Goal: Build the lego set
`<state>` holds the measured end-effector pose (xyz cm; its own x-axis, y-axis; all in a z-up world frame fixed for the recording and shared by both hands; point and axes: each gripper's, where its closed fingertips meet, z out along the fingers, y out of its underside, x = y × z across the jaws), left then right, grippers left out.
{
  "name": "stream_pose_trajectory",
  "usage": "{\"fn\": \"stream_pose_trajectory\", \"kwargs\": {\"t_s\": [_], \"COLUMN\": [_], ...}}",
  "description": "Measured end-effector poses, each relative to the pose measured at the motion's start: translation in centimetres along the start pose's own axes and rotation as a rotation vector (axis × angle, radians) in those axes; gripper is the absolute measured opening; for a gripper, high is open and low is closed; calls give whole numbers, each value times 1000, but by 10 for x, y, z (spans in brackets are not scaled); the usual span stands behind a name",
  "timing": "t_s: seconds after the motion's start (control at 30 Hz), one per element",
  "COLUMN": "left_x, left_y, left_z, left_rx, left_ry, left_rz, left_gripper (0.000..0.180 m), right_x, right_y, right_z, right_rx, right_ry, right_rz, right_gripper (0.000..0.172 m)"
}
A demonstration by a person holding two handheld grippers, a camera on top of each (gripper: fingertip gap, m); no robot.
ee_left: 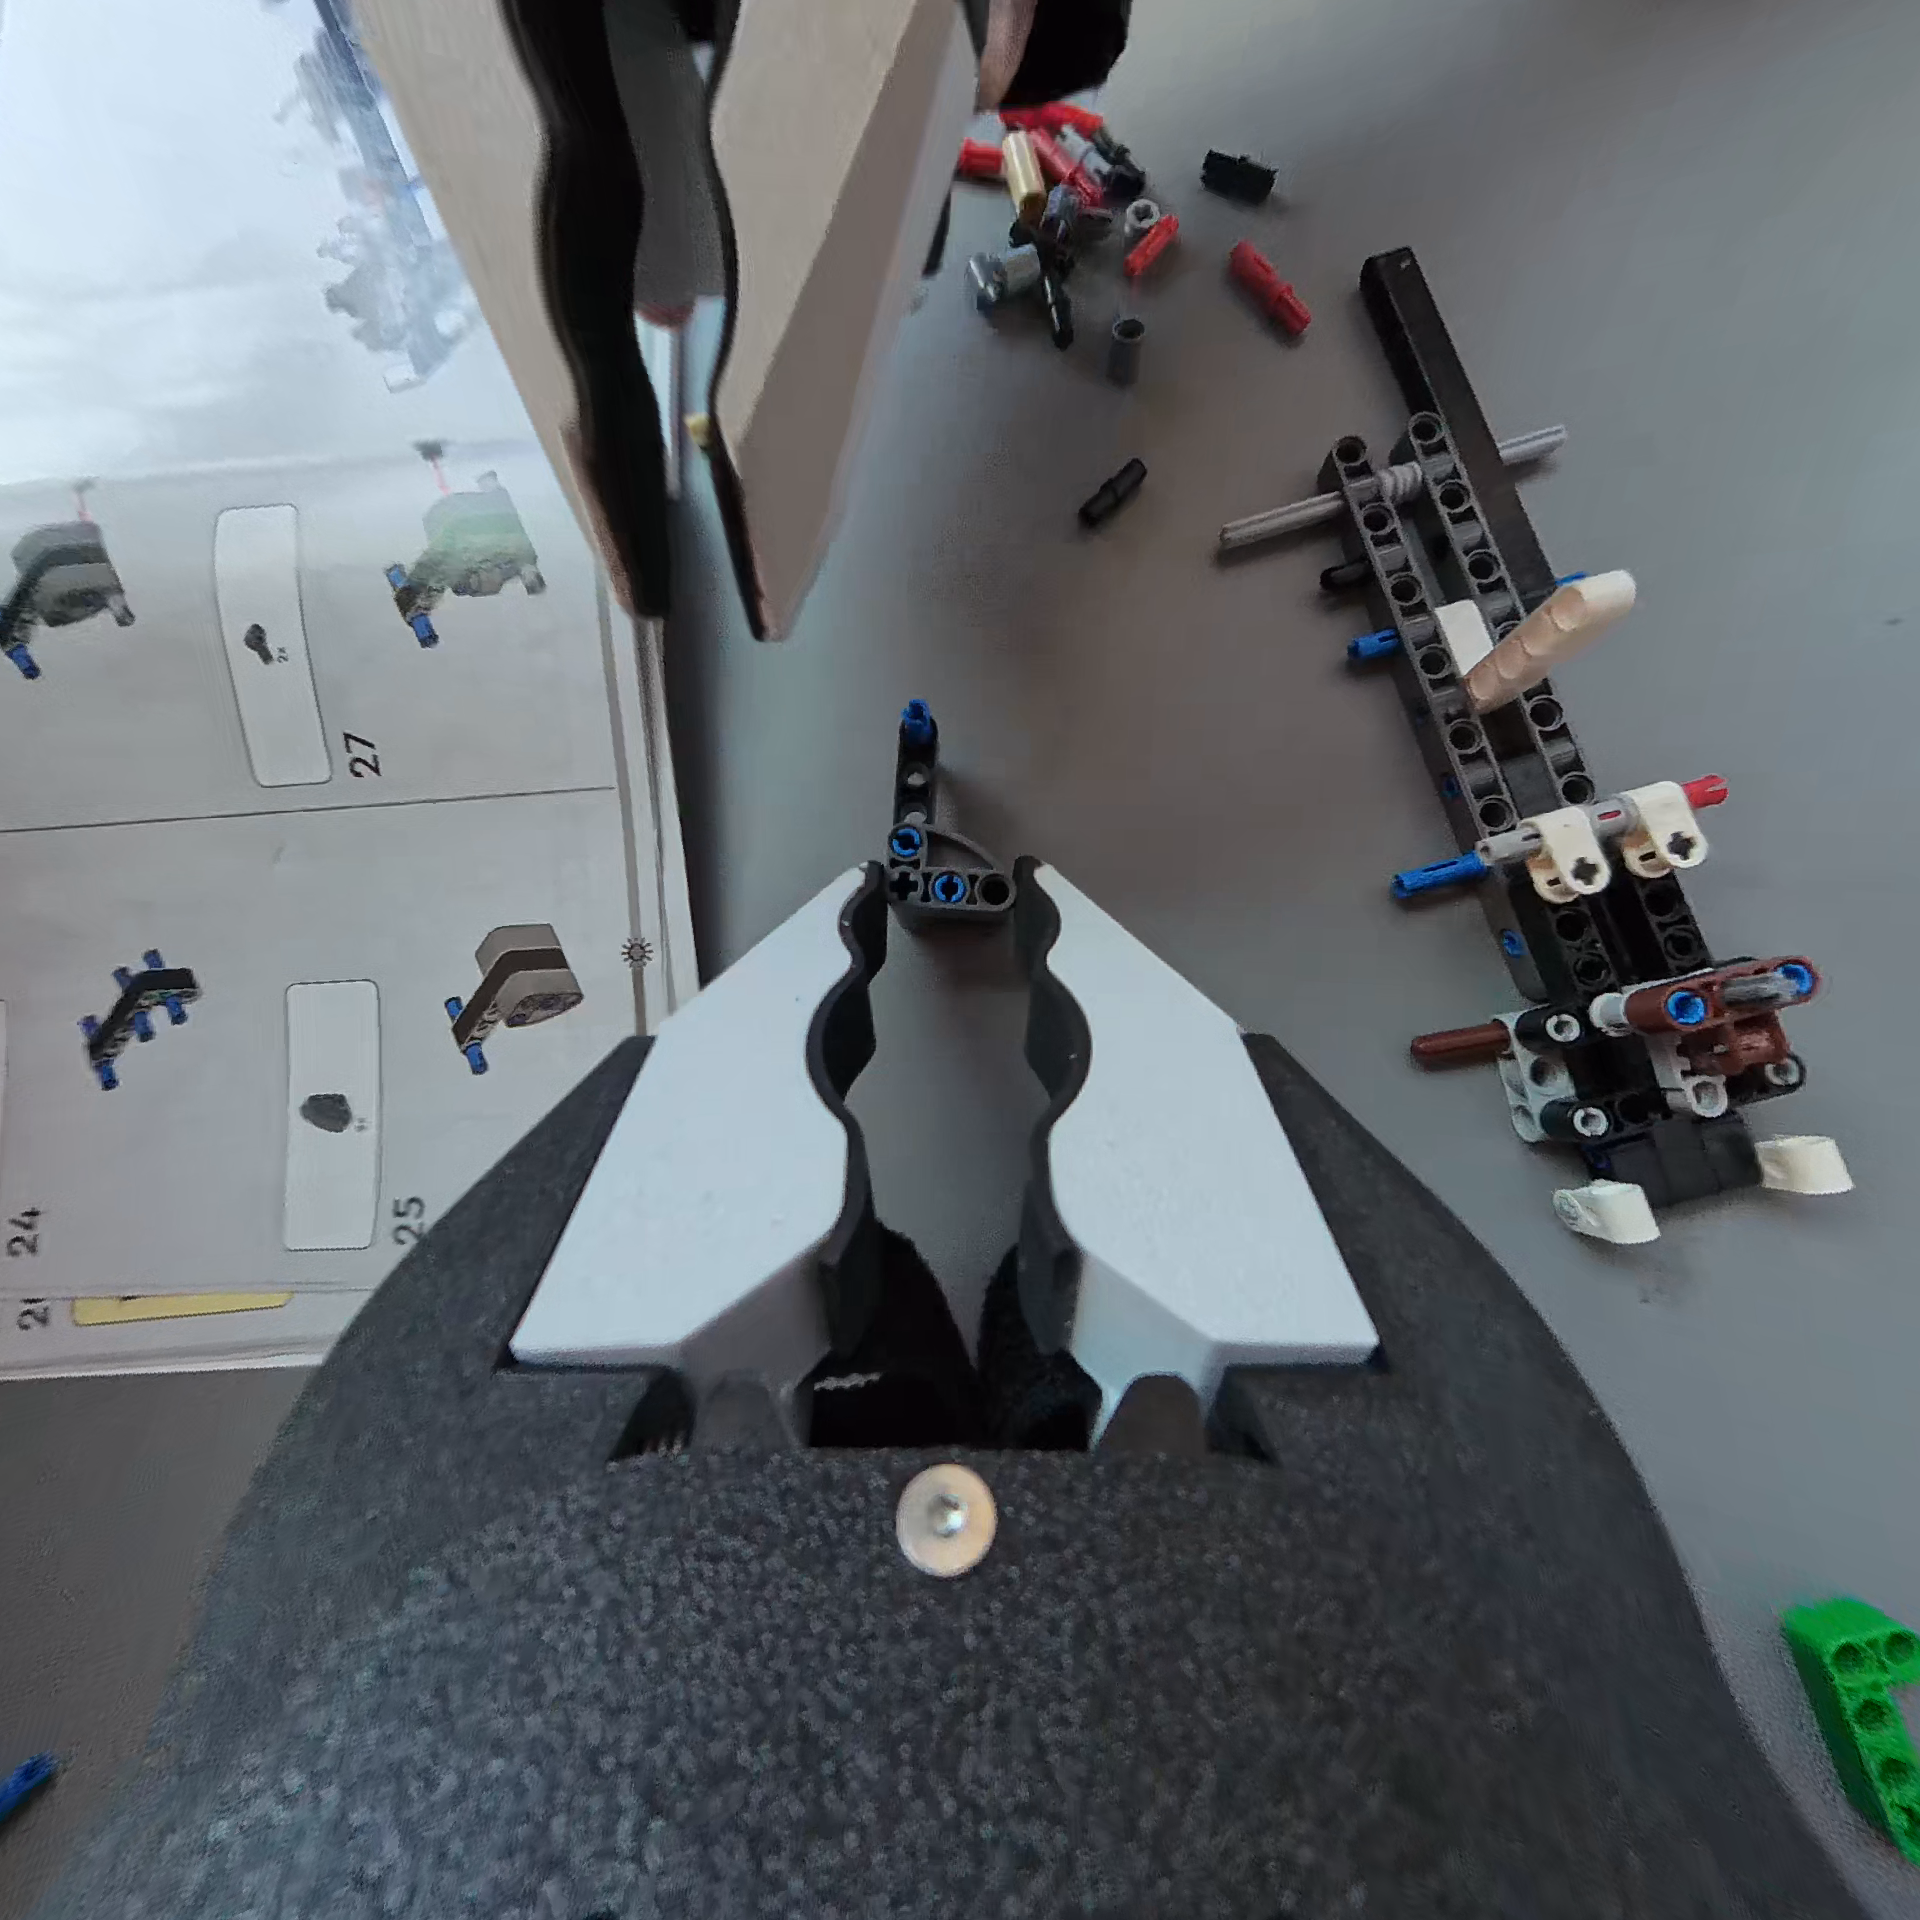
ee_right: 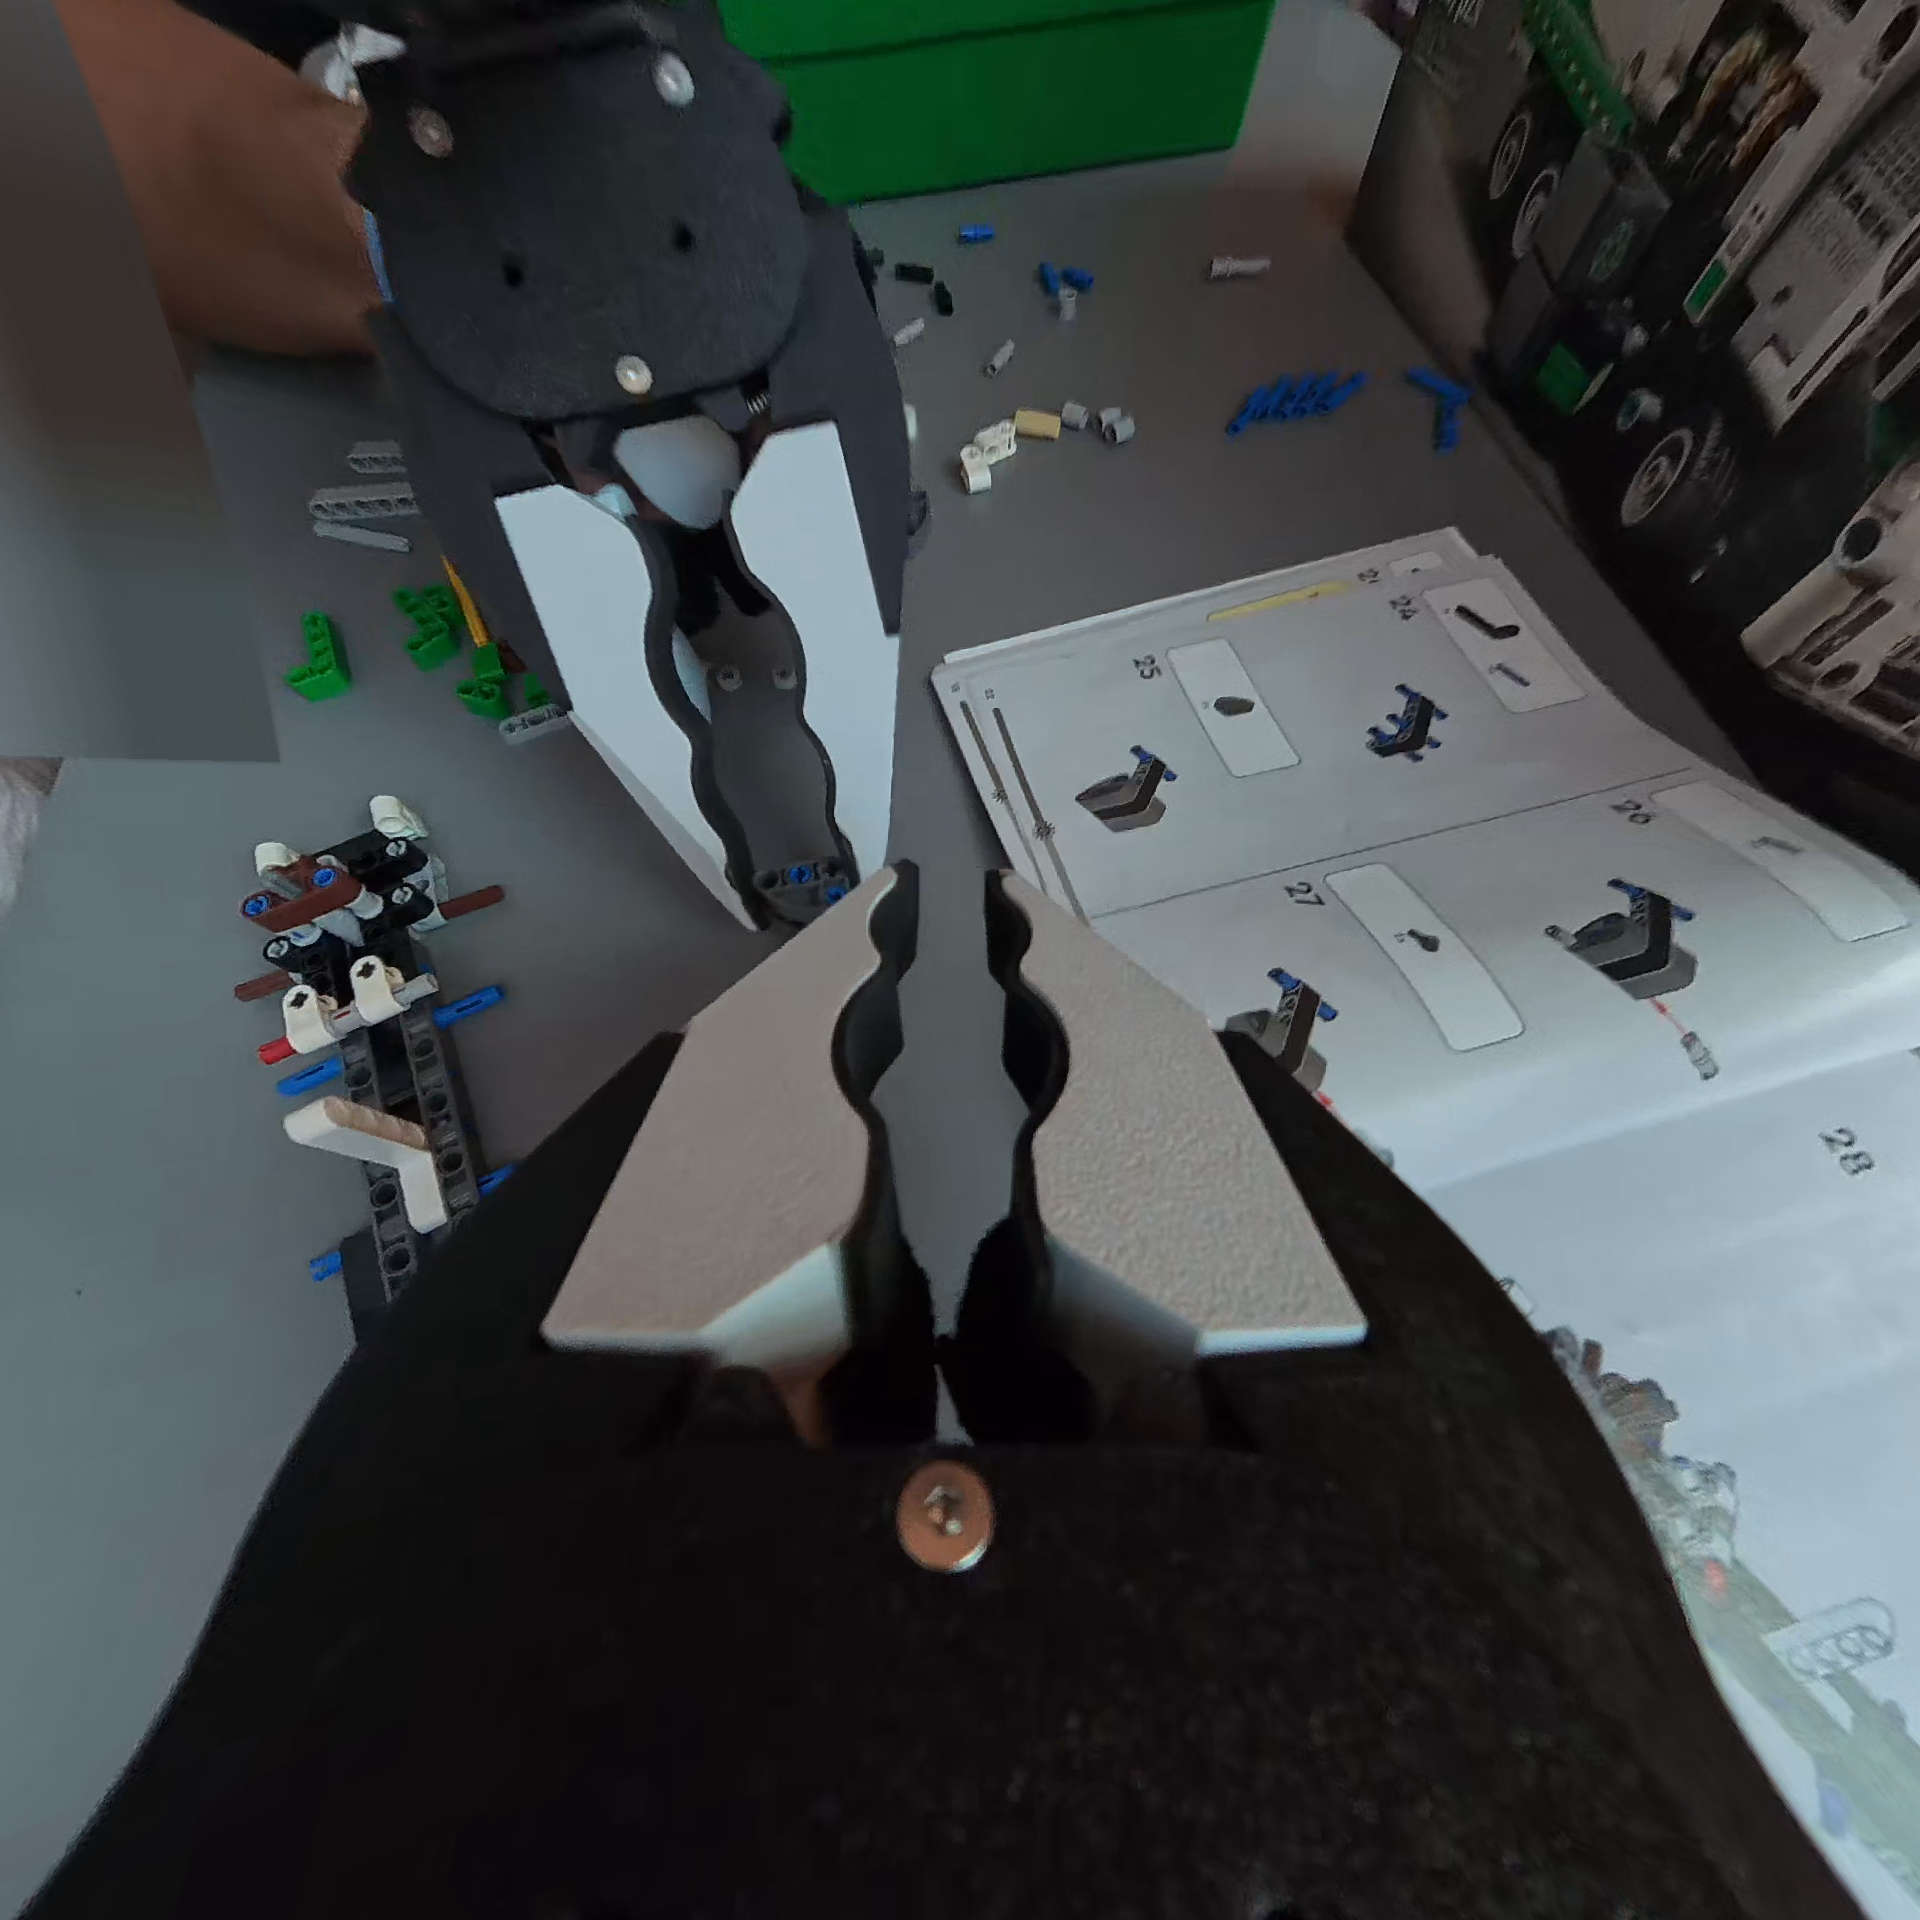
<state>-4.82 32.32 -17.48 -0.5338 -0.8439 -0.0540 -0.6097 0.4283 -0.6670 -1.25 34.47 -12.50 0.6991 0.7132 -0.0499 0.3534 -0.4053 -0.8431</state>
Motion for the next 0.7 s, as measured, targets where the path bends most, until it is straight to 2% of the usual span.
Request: {"fn": "stream_pose_trajectory", "kwargs": {"t_s": [0.03,0.1,0.2,0.27,0.37,0.43,0.47,0.57,0.7], "left_x": [-1,-6,-15,-11,-2,4,5,9,9], "left_y": [-3,-12,-22,-29,-34,-35,-35,-39,-35], "left_z": [-2,-10,-27,-34,-38,-37,-39,-47,-64], "left_rx": [10,38,24,10,-41,-66,-73,-44,61], "left_ry": [-40,-164,-391,-498,-631,-659,-677,-686,-586], "left_rz": [37,135,328,484,722,803,811,781,530], "left_gripper": [23,23,23,23,23,23,23,24,27], "right_x": [-1,-9,-25,-30,-49,-57,-57,-61,-54], "right_y": [7,16,-2,-15,-13,-10,-8,-17,-24], "right_z": [3,9,9,7,16,20,21,18,13], "right_rx": [-36,-88,18,100,72,46,34,72,115], "right_ry": [-15,-98,-271,-344,-437,-446,-427,-419,-321], "right_rz": [34,123,287,348,353,328,300,251,111], "right_gripper": [17,32,45,45,43,31,24,24,24]}}
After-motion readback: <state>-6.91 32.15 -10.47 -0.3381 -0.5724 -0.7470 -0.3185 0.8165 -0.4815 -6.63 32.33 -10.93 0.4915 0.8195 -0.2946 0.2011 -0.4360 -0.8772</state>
